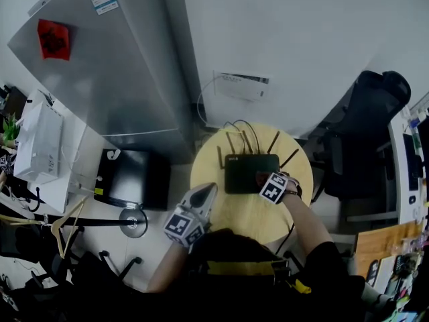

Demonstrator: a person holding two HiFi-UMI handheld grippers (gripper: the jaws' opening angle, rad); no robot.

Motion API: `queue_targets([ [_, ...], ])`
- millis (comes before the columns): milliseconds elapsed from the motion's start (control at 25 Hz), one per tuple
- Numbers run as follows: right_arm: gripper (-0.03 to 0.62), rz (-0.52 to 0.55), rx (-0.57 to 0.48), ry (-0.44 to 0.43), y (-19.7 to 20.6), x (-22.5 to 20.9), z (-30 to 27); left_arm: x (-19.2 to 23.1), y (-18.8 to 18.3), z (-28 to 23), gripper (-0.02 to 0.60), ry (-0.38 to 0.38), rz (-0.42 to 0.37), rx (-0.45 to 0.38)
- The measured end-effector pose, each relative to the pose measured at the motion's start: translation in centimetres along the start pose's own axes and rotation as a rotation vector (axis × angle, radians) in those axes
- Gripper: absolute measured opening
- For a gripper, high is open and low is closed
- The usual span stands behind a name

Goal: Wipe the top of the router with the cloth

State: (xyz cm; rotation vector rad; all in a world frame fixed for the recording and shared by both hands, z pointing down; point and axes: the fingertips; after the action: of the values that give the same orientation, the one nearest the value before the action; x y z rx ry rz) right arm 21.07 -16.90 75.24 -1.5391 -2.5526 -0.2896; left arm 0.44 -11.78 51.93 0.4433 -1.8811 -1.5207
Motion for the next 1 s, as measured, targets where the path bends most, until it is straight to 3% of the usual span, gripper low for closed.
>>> queue_targets([
  [240,0.063,0.014,-0.028,0.004,0.8,2.3,0.5,-1.2,0.2,-0.1,-0.006,0.045,-0.016,0.018],
  [1000,0.063,0.004,-0.048,0.003,1.6,4.5,1.0,-1.6,-0.1,1.4,-0.006,0.026,-0.012,-0.021],
])
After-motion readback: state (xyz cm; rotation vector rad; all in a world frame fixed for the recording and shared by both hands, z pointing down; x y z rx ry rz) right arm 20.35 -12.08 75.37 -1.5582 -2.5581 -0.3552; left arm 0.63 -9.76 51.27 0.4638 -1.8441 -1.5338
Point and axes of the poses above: the fingertips, and each gripper's own axes: z backward along the fingers, x to its left, y out of its underside, and after that the axes turned 3 degrees about x, right-handed
